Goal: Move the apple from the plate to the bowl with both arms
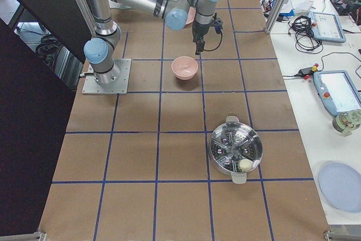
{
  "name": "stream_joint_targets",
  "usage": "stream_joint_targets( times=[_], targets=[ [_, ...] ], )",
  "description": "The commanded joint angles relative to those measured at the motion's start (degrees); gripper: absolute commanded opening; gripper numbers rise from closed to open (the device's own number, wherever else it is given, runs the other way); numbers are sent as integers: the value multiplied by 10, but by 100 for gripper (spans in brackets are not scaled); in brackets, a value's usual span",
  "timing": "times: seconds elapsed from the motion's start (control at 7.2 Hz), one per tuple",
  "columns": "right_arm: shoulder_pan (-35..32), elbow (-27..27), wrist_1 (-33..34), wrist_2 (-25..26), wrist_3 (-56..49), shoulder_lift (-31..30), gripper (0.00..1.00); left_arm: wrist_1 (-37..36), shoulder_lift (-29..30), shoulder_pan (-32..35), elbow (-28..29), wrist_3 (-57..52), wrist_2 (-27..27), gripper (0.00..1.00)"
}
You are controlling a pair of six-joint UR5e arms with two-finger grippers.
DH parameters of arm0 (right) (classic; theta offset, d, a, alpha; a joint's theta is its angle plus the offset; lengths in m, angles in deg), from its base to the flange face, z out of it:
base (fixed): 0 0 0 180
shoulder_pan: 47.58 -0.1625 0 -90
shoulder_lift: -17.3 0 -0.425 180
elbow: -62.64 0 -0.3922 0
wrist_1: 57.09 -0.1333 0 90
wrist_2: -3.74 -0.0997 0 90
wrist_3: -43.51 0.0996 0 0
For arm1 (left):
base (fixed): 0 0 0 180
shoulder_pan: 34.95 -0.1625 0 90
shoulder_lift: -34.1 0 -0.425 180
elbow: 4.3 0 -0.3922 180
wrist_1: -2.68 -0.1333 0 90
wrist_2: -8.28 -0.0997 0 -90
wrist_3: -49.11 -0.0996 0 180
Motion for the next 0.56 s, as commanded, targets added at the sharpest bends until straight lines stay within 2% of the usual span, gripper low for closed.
stream_joint_targets(
  times=[0.0,0.14,0.28,0.42],
  targets=[
    [62,-97,138,-6,-61,28,97,-2,2,37,-49,51,0,100],
    [63,-128,172,-5,-68,34,97,-46,19,53,-86,56,-2,100],
    [63,-144,180,-2,-66,34,84,-95,47,59,-124,56,-4,100],
    [63,-146,170,5,-61,34,24,-167,69,63,-168,58,-4,100]
  ],
)
